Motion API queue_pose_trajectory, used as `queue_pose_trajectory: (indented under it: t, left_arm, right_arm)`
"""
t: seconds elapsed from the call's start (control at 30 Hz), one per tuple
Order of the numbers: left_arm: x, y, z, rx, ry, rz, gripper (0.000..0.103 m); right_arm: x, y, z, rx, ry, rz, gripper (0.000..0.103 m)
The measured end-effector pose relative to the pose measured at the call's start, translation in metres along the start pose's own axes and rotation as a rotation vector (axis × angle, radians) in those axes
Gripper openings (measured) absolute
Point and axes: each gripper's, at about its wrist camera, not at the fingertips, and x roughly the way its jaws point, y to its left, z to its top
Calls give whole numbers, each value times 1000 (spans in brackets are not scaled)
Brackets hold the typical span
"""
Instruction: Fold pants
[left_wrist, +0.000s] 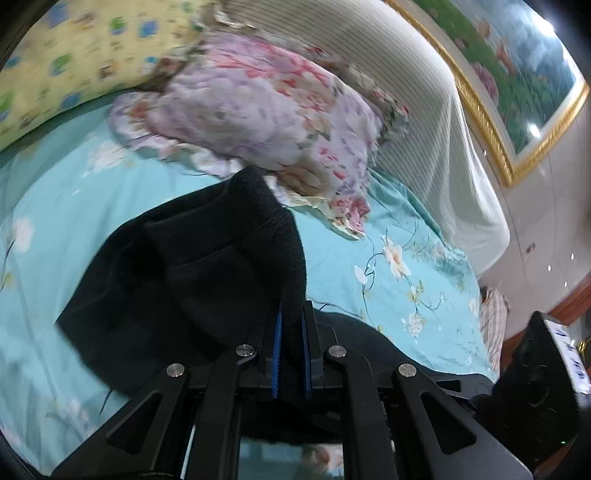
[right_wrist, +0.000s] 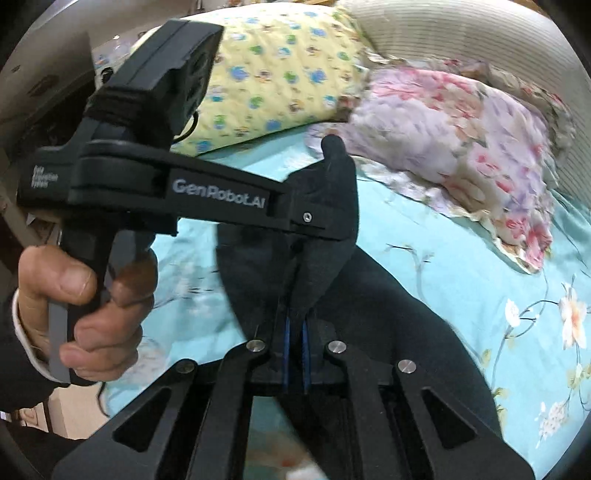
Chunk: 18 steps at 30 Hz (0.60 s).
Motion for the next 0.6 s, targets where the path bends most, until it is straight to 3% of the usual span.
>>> queue_pose_trajectory:
  t: [0.23,0.6]
  left_arm:
    - [-10,62,-26,-156,0,-29,8]
    - [-5,101,-48,-238,3,9,11]
  right_arm:
    - [31,18,-13,18,63,-33,6]
    - [62,26,-22,58,107,-44,7]
